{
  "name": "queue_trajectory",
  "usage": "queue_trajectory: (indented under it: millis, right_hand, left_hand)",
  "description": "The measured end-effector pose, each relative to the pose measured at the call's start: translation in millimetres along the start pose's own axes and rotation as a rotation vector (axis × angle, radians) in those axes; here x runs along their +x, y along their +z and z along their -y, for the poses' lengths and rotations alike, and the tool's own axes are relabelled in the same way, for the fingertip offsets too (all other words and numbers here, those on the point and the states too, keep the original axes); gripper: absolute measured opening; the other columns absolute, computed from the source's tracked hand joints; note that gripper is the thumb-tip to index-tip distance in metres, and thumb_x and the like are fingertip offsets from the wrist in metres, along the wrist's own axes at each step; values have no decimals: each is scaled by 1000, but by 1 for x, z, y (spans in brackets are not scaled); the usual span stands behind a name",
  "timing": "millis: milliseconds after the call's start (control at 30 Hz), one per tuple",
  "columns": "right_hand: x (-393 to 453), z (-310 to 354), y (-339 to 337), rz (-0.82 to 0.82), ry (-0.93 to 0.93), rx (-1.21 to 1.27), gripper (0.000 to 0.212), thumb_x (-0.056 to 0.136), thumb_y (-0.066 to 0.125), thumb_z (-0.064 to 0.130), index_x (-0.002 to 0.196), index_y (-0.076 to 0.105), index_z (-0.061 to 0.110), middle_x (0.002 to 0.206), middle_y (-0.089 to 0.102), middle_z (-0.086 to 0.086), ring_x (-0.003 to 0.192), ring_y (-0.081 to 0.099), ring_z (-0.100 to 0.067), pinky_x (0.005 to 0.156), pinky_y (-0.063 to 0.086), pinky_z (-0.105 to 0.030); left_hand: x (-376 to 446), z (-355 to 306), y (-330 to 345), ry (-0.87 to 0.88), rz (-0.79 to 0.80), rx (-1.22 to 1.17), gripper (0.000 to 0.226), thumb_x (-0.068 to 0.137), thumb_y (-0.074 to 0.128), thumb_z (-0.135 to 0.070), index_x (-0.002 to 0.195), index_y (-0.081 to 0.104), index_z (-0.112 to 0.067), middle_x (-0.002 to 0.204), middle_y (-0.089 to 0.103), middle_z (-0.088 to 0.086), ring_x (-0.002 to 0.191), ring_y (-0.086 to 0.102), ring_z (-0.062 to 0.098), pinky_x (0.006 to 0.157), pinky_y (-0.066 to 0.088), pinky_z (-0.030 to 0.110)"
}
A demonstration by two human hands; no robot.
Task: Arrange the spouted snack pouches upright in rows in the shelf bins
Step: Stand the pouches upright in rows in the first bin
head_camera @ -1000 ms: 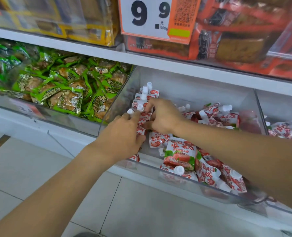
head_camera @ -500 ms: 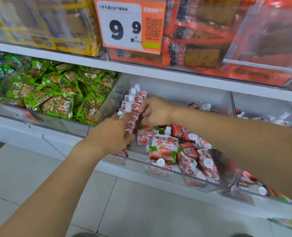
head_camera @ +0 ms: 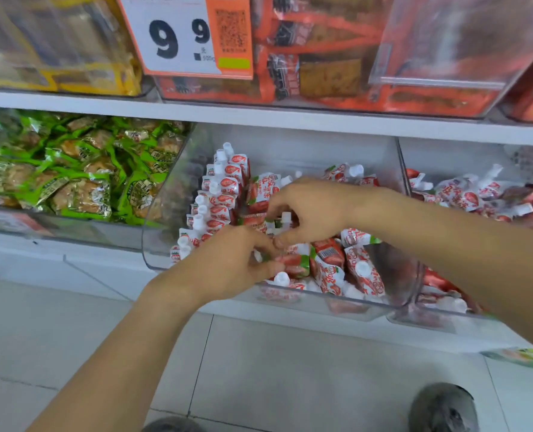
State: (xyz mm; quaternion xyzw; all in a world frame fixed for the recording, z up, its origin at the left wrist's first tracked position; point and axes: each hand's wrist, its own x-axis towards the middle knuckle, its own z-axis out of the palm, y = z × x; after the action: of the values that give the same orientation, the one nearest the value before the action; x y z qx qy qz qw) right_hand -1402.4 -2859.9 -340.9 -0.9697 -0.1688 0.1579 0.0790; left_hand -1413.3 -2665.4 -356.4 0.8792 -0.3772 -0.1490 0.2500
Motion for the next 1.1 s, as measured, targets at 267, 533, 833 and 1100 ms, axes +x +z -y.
queue_trajectory:
  millis: [267, 533, 833, 1100]
  right_hand:
    - [-18, 6, 12, -18, -18, -119, 80, 61, 87, 42, 129, 50, 22, 116, 40, -4, 105, 44, -19, 78, 48, -36]
    - [-41, 11, 4, -320, -19, 144, 47, 73, 82, 35, 108, 53, 23, 97, 65, 3, 84, 59, -19, 70, 48, -35]
    - [-11, 34, 31, -293, -65, 363, 20, 76, 80, 28, 88, 67, 20, 64, 56, 16, 60, 51, 7, 60, 40, -20]
    - [-9, 21, 14, 129, -98, 521, 55, 87, 62, -3, 137, 55, 20, 132, 62, 4, 118, 59, -3, 100, 50, -24]
  left_hand:
    - [1, -7, -4, -67, 396, -182, 30, 88, 56, -55, 96, 72, -30, 96, 69, -8, 91, 62, 10, 85, 51, 32]
    - [-8, 4, -20, 5, 169, -67, 11, 88, 66, -31, 90, 75, -24, 85, 70, -6, 79, 63, 11, 74, 50, 31]
    - [-22, 17, -33, -149, 33, 83, 19, 70, 81, -43, 81, 77, -29, 67, 70, -10, 65, 62, 3, 61, 50, 20]
    - [-24, 17, -29, -201, -120, -5, 68, 54, 88, -48, 103, 46, -29, 97, 58, -18, 86, 59, 2, 71, 49, 18]
